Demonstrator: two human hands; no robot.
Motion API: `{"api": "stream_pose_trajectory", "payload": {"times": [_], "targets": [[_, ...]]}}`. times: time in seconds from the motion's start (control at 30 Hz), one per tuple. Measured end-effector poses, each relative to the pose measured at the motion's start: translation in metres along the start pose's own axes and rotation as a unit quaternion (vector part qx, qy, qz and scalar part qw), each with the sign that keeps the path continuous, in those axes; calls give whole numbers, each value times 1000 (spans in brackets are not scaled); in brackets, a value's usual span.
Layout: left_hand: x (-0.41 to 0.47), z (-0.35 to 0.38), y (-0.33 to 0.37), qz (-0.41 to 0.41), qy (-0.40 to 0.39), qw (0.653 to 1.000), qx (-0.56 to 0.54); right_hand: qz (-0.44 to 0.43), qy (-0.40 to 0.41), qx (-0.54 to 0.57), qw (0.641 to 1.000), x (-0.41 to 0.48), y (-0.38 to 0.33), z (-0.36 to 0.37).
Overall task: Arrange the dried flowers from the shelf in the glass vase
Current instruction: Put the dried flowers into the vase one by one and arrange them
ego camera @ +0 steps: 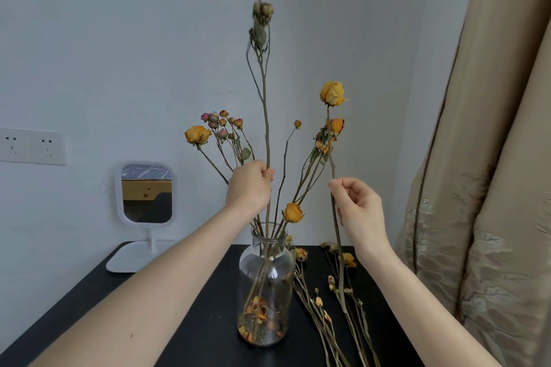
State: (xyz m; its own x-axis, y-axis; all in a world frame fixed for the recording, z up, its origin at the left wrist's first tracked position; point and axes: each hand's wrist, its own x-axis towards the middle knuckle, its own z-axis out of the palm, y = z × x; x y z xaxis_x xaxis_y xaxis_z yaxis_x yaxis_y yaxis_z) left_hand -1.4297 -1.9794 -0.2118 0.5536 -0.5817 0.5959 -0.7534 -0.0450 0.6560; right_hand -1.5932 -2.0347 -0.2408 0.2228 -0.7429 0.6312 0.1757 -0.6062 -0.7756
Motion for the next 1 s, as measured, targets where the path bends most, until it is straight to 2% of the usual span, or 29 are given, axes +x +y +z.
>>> {"api": "stream_pose_trajectory", "payload": {"times": [0.2, 0.3, 0.57, 0.8, 1.0], "targets": [[-9, 13, -1, -34, -84, 988, 121, 13, 1, 4, 1000, -2, 7, 5], [-11, 19, 2, -48, -97, 987, 122, 15, 3, 4, 1000, -3, 10, 4], [-3, 21, 12, -65, -62, 992, 93, 22, 0, -5, 1000, -3, 15, -2], [4, 24, 9, -64, -58, 983, 163, 20, -6, 4, 1000, -5, 17, 0], [12, 27, 16, -83, -87, 955, 272, 1, -26, 12, 1000, -9, 16, 1]]}}
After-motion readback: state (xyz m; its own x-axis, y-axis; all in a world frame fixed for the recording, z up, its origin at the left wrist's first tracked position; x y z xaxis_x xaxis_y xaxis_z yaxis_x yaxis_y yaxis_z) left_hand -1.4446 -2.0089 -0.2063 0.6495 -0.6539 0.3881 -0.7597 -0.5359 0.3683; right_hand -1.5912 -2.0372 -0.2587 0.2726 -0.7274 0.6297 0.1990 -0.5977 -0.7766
